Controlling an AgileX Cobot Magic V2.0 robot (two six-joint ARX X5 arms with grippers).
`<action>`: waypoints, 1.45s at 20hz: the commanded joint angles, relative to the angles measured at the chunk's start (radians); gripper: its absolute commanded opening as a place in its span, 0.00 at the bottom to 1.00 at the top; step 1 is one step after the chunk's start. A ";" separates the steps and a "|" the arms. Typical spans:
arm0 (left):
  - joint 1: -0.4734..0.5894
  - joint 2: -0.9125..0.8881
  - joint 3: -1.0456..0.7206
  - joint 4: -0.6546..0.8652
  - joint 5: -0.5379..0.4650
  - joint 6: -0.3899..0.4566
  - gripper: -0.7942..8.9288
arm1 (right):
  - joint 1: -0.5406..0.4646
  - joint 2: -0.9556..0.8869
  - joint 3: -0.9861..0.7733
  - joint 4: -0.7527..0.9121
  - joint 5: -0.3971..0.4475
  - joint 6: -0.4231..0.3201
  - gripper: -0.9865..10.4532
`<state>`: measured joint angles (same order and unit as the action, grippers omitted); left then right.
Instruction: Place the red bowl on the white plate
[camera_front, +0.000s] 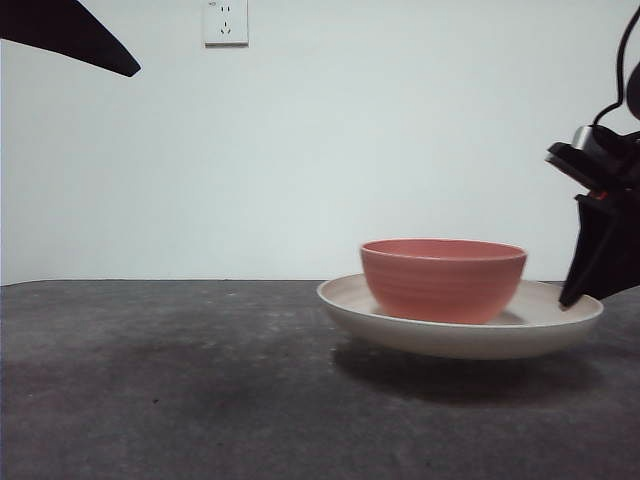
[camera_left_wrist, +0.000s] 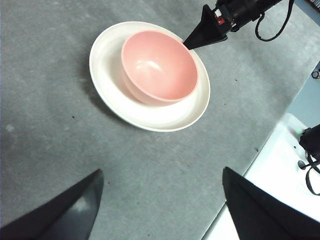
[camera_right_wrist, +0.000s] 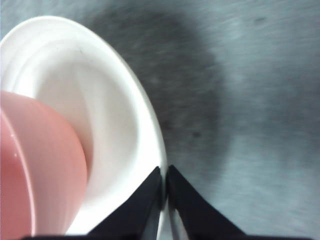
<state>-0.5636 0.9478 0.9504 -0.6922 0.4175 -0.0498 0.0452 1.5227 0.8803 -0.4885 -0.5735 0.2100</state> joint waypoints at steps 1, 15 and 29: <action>-0.007 0.003 0.008 0.006 0.002 0.005 0.46 | 0.036 0.006 0.018 0.035 -0.009 0.056 0.09; -0.007 0.003 0.008 0.005 0.002 0.005 0.46 | 0.235 0.154 0.159 0.114 0.077 0.184 0.09; -0.007 0.003 0.008 0.003 0.002 0.005 0.47 | 0.254 0.290 0.240 0.094 0.084 0.172 0.27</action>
<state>-0.5636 0.9478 0.9504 -0.6933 0.4175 -0.0498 0.2939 1.7996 1.0969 -0.3965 -0.4870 0.3756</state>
